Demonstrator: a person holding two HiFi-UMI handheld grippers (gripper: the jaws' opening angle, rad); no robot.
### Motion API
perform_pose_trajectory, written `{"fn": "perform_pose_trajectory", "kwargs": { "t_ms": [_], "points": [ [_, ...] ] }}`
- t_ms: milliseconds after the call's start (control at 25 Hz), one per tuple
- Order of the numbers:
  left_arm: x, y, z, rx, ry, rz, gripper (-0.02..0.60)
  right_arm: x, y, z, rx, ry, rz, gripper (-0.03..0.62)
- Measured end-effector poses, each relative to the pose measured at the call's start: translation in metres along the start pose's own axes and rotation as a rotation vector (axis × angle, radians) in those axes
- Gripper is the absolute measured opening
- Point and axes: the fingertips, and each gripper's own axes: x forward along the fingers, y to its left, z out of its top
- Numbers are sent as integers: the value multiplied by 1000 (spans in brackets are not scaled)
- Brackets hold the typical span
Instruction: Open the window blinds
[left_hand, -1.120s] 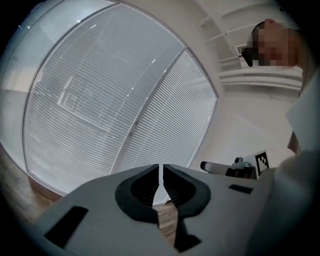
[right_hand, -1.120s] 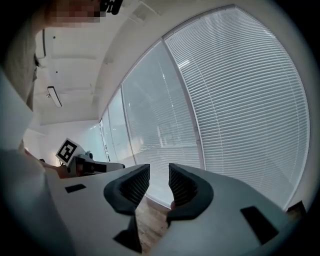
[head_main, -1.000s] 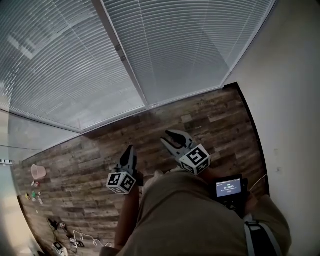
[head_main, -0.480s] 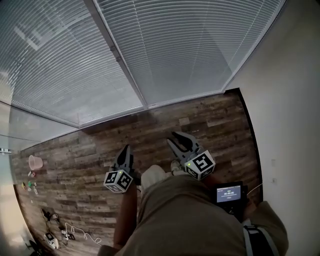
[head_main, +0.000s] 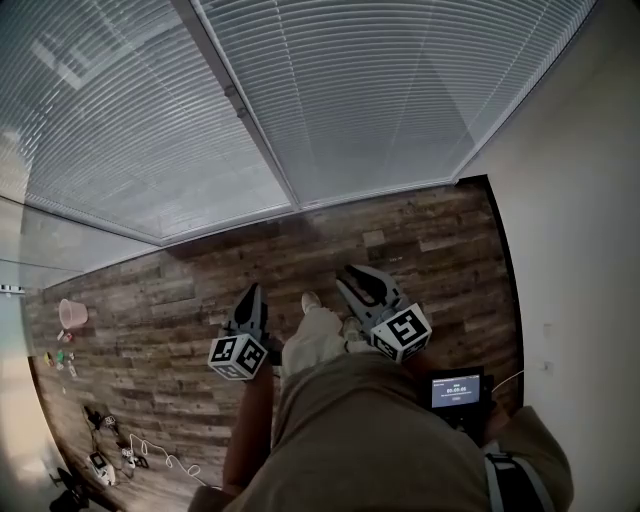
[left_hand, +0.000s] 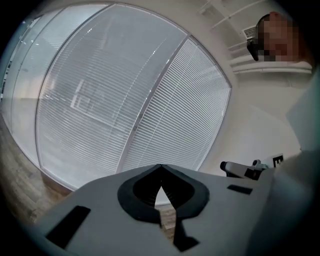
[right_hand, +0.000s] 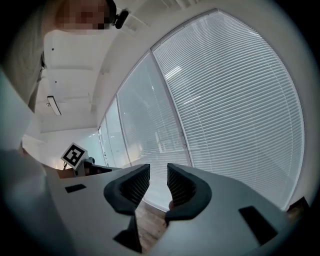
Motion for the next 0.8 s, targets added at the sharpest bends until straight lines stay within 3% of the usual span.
{"fn": "perform_pose_trajectory", "kwargs": {
  "t_ms": [160,440,800],
  "points": [
    [24,22,9,-1,19,-10,15,30,-11,3,10,-15,-3,112],
    [71,50,76,25,7,-71,15,99,-20,45,-18,-28,-16,112],
    [126,83,120,41,22,-144,15,161,-39,64,-10,-36,-66,112]
  ]
}}
